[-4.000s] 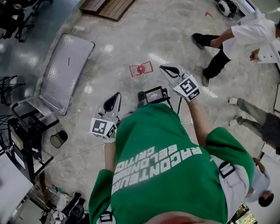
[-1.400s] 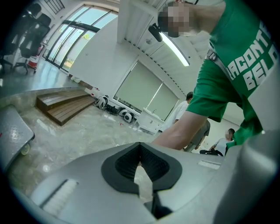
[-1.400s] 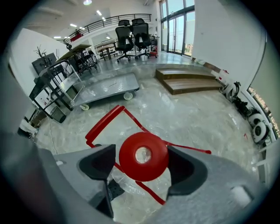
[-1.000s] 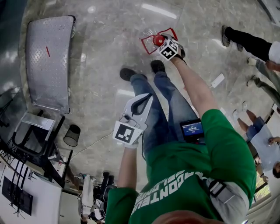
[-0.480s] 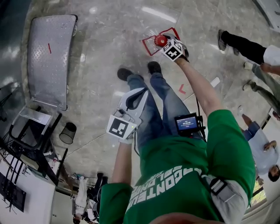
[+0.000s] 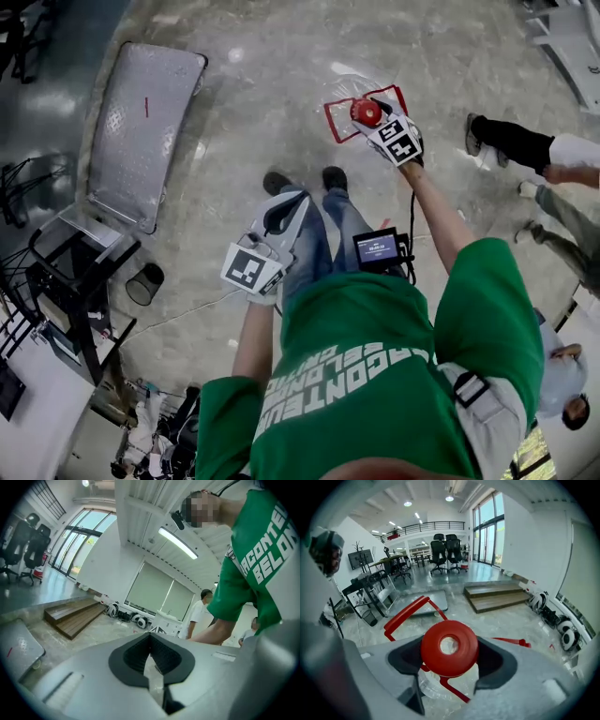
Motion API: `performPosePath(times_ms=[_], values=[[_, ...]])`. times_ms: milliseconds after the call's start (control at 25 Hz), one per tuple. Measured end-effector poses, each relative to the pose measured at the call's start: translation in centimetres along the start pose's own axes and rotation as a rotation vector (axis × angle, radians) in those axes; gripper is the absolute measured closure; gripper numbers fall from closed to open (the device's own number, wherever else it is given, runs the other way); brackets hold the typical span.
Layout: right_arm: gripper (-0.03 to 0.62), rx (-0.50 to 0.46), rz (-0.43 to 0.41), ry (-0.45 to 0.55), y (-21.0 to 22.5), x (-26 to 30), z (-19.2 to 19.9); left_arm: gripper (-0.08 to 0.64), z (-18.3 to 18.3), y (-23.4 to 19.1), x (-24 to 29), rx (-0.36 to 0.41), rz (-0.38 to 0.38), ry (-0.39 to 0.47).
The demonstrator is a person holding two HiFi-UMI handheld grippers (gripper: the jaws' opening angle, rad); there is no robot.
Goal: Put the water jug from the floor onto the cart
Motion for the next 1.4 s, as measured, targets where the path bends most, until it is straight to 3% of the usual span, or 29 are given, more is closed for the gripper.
performPosePath(times_ms=[360,720,1080,1400], values=[[0.293,-0.102,0.028,0.216,-1.6,-15.0,-8.5,0.546,-5.4,5.9,-4.1,0.108,-0.064,0.132],[0.293,-0.201,0.012,0.344,-3.8,-23.6,-14.9,0.546,-7.5,9.2,-7.8,0.167,-0.155,0.243],[0.293,-0.238,-0.040,0.317,-4.7,-23.8,-18.5,0.545,-6.4,10.1,-12.5,0.135,-0.320,0.312],[0.293,-0.369,-0.084,0.240,-7.7,-20.2,-20.1,0.545,-3.7,8.7,-17.1,0.062,-0.457,0.349]])
Point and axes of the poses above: the fingertips, and each gripper's own axes: x forward along the fingers, y to its right, z out of its underside, the point moved 8 cm from there along -x, backward along the fingers, and after that the axes turned 5 degrees about -y, right-handed, at the moved point
